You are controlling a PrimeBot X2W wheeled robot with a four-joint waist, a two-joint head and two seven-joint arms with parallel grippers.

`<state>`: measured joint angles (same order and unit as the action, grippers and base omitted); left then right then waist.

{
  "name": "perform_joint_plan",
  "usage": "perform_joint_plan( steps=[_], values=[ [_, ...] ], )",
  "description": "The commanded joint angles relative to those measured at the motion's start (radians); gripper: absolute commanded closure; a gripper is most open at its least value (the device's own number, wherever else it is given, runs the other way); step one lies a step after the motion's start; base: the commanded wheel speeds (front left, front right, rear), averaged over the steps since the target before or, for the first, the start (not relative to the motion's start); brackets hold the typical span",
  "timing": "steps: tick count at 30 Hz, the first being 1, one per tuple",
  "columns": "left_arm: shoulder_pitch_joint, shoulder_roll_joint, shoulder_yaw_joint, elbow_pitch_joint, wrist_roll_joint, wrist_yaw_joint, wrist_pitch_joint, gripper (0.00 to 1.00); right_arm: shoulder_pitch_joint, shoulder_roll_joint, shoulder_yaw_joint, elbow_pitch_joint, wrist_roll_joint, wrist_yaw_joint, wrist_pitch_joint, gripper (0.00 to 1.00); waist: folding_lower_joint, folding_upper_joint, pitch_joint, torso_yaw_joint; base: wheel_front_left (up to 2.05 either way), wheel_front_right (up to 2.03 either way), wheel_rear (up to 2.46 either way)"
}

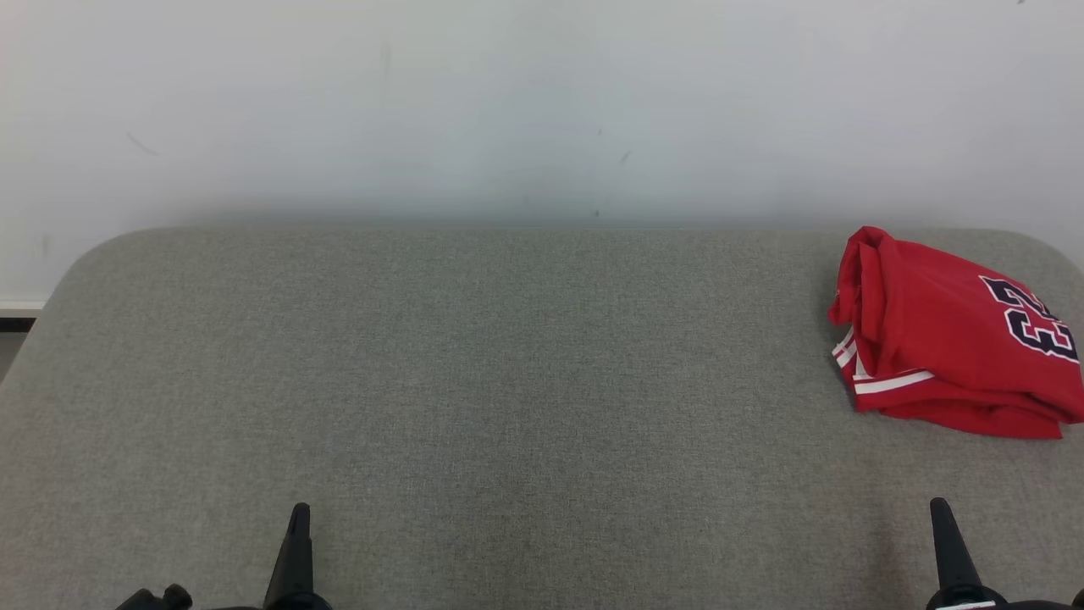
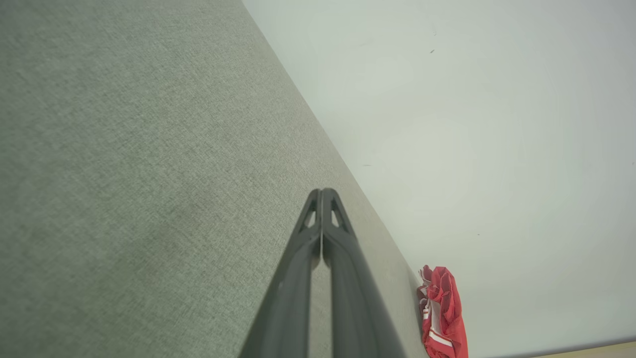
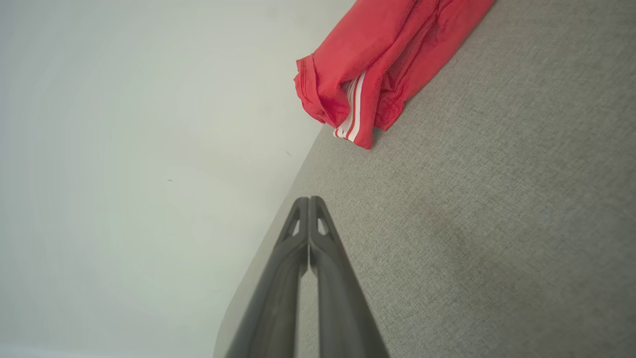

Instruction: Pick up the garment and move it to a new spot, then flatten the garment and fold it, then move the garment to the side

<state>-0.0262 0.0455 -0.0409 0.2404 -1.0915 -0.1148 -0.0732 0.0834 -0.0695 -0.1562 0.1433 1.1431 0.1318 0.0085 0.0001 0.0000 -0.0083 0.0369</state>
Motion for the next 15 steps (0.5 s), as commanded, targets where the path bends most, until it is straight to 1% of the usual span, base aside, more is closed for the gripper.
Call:
perform_joint_plan(
  steps=[1, 3, 15],
  values=[
    [-0.028, 0.004, -0.003, -0.006, -0.033, -0.007, 0.006, 1.00, -0.012, -0.008, -0.008, -0.013, 0.033, -0.001, 0.007, 1.00, -0.0001, 0.0000, 0.000, -0.001, 0.00, 0.00, 0.00],
    [-0.033, 0.005, -0.005, -0.005, -0.067, -0.007, 0.012, 1.00, -0.015, -0.008, -0.014, -0.015, 0.062, -0.001, 0.017, 1.00, -0.0001, 0.0000, 0.001, -0.003, 0.00, 0.00, 0.00],
    [-0.050, 0.005, -0.013, -0.002, -0.178, -0.009, 0.032, 1.00, -0.024, -0.009, -0.033, -0.022, 0.170, -0.001, 0.048, 1.00, -0.0001, 0.0000, 0.003, -0.009, 0.00, 0.00, 0.00]
  ],
)
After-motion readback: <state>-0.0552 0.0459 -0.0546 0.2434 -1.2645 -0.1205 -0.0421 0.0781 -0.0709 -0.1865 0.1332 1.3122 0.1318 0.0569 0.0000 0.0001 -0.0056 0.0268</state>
